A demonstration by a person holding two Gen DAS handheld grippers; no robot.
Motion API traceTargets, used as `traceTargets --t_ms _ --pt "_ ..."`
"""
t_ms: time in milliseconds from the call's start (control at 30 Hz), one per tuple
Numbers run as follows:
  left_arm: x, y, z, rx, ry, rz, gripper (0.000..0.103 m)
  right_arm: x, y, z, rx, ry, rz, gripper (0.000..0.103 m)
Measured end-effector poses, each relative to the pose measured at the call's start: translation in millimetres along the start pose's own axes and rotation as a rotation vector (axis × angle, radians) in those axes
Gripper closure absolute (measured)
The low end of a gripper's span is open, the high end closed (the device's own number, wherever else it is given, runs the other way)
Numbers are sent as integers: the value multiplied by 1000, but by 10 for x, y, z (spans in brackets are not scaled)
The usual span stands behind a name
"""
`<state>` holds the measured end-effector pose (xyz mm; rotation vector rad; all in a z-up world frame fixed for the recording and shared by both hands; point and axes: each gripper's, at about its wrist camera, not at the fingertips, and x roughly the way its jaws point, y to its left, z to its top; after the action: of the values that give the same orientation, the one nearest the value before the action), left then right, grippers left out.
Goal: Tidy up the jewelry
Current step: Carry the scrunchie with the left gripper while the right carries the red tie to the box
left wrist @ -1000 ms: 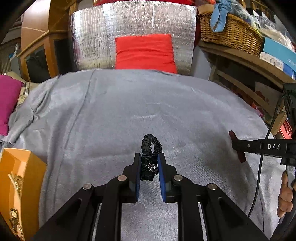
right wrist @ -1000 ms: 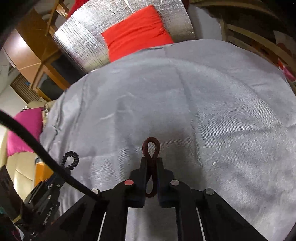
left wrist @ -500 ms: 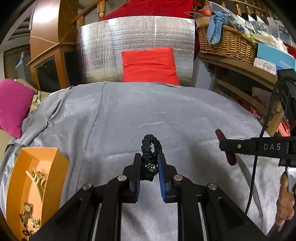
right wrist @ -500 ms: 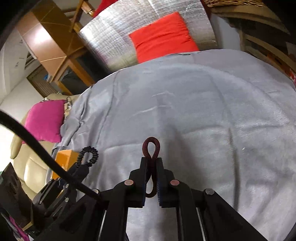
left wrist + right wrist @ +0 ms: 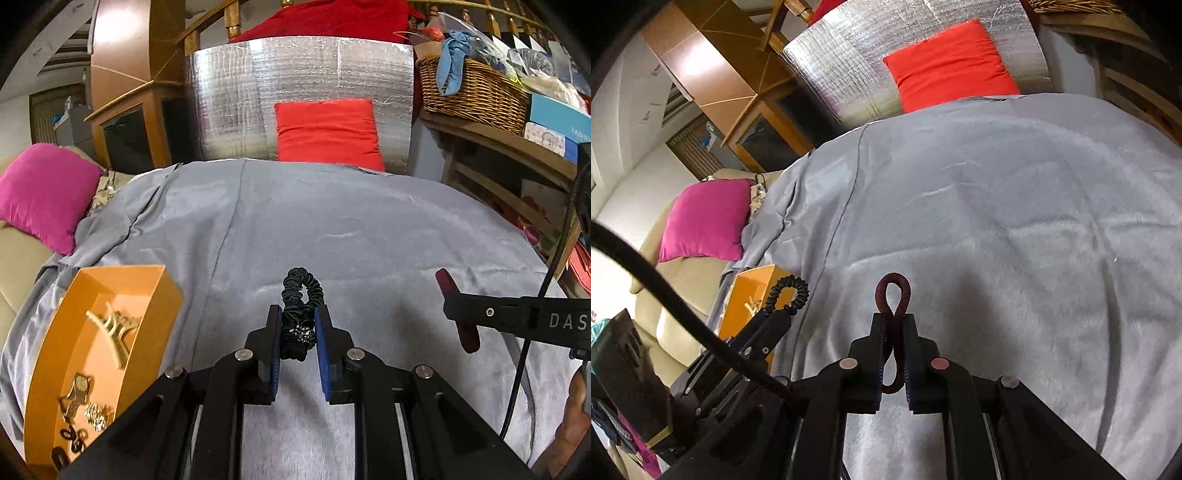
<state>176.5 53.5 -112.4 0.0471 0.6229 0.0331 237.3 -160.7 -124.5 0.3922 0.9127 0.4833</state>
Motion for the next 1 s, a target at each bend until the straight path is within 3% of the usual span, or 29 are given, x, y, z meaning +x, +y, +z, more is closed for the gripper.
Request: traceTargets --t_ms 433,733,1000 --pt "-316 162 -311 4 1 88 85 -321 109 -396 6 -45 74 93" --pt "-764 253 -364 12 -97 171 85 -509 174 -636 -3 -97 89 93" --pt "-1220 566 -237 -14 -165 237 85 -585 427 -791 -27 -123 170 93"
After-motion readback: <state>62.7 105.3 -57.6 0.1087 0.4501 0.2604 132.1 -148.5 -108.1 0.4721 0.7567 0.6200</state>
